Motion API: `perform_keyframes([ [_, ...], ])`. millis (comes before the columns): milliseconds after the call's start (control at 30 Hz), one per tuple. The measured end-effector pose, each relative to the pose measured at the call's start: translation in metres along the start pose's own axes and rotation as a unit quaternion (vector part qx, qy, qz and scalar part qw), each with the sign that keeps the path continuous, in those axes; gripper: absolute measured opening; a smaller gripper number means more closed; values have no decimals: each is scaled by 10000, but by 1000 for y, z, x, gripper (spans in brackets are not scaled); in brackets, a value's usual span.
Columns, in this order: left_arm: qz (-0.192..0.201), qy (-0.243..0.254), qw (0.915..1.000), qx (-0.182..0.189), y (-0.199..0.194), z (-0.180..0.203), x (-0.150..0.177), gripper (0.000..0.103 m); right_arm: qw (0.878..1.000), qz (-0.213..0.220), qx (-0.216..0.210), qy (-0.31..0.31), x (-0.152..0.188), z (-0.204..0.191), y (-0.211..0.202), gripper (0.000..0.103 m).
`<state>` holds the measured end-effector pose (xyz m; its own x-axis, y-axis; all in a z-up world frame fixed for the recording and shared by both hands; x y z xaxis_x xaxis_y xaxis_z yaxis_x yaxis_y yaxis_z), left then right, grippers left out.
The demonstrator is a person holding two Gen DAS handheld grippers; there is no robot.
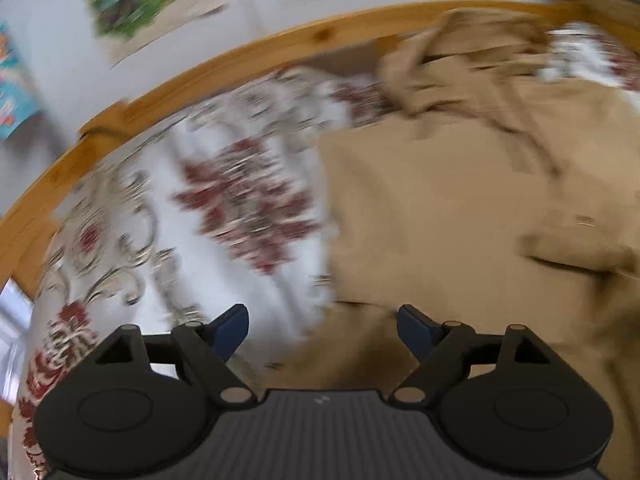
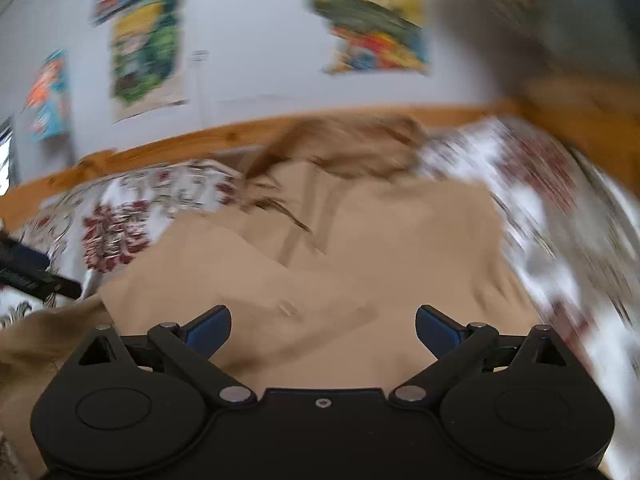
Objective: Fold large clothes
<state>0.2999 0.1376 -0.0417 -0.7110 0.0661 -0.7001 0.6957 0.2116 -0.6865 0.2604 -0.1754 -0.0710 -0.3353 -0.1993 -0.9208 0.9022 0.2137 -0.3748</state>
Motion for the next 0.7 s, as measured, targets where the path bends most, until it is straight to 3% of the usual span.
perform_keyframes([
  [100, -155, -304, 9994, -78, 22, -21, -3, 85, 9957, -590, -269, -665, -11, -36, 47, 91],
  [200, -182, -639, 9978, 33, 35, -30, -7, 85, 9831, -1309, -441, -1200, 2, -63, 86, 79],
  [233, -170, -732, 9971, 94, 38, -31, -9, 85, 9801, -1425, -421, -1319, 7, -66, 92, 72],
  [267, -177, -820, 9964, 155, 41, -30, -10, 85, 9784, -1494, -377, -1376, 11, -66, 94, 51],
  [333, -250, -872, 9957, 175, 46, -26, -8, 85, 9840, -1333, -155, -1175, 14, -54, 86, 22],
  [400, -313, -728, 9968, 53, 50, -21, -6, 85, 9925, -848, 141, -871, 5, -36, 62, 12],
  [500, -373, -457, 9982, -95, 53, -16, -3, 85, 9953, -150, 676, -677, -7, -6, 12, 9],
  [533, -380, -419, 9983, -118, 53, -16, -3, 85, 9945, -137, 845, -605, -3, 2, -1, 14],
  [567, -377, -417, 9984, -109, 50, -16, -2, 85, 9938, -223, 964, -516, 4, 11, -10, 29],
  [633, -334, -490, 9982, -35, 45, -16, -2, 85, 9929, -541, 1046, -192, 24, 26, -24, 43],
  [700, -249, -608, 9978, 60, 38, -18, -5, 85, 9908, -697, 1139, 198, 38, 41, -37, 44],
])
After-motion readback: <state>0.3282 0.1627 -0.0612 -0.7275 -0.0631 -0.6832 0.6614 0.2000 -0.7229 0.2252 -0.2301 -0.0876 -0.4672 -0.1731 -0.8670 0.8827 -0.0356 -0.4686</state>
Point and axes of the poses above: each gripper's, at about its wrist camera, not at the fingertips, and y roughly the way its jaws point, z to its right, x to its underside, the point moved 8 cm from there along y, roughly the way its jaws point, and after that the axes turned 7 degrees about -y, right-handed, at the moved point
